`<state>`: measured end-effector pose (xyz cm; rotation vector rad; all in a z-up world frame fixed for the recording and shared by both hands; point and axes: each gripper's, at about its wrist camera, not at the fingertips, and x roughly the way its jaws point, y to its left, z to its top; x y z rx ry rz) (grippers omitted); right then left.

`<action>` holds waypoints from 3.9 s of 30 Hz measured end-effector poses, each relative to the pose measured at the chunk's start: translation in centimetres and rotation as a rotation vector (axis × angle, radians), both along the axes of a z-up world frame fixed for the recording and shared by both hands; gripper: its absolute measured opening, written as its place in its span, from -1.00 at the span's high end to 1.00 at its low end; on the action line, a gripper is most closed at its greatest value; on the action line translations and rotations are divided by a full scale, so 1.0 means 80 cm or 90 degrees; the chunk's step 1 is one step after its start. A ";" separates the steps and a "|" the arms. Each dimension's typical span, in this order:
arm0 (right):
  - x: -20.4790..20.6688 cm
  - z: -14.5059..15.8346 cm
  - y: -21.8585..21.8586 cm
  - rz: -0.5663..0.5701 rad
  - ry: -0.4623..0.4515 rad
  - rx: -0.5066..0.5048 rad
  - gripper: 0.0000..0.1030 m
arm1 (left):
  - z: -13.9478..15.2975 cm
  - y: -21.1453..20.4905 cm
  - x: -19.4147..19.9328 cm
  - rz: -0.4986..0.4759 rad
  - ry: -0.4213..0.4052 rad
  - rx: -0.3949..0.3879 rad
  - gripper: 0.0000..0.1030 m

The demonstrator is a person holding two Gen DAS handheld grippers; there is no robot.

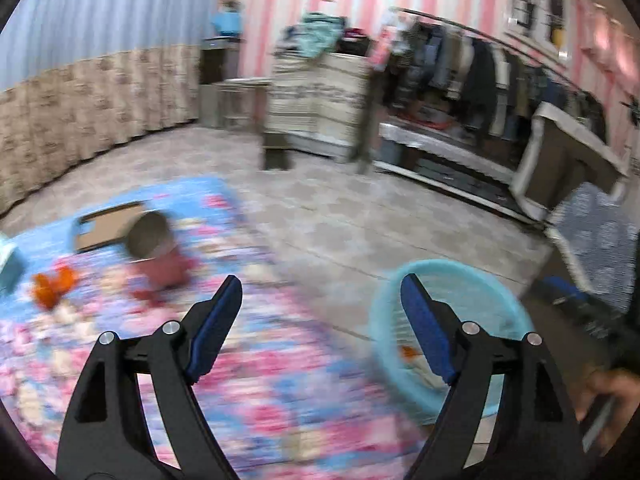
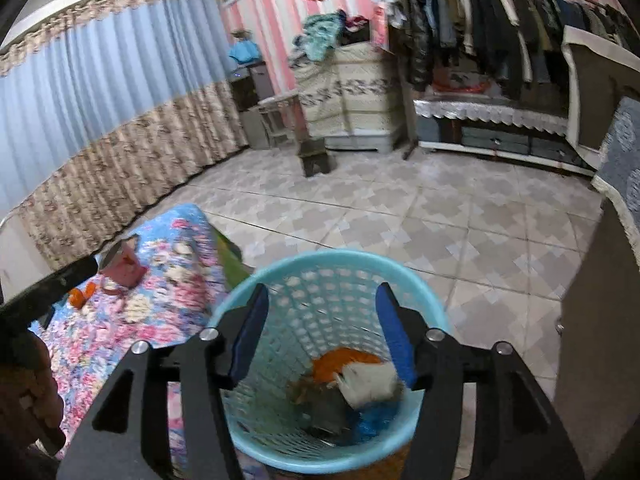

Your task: Collect trash

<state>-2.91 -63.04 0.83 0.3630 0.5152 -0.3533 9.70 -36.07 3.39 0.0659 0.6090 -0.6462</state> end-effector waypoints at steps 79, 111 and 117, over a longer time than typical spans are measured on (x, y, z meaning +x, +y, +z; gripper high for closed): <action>-0.013 0.036 -0.008 -0.004 0.032 -0.125 0.24 | 0.009 -0.139 -0.062 -0.145 0.047 -0.004 0.24; 0.027 -0.007 0.343 0.261 -0.153 -0.047 -0.67 | -0.004 0.358 -0.125 0.318 -0.188 0.138 -0.90; 0.010 -0.025 0.410 0.272 -0.167 -0.088 -0.77 | -0.029 0.426 -0.169 0.347 -0.204 0.105 -0.90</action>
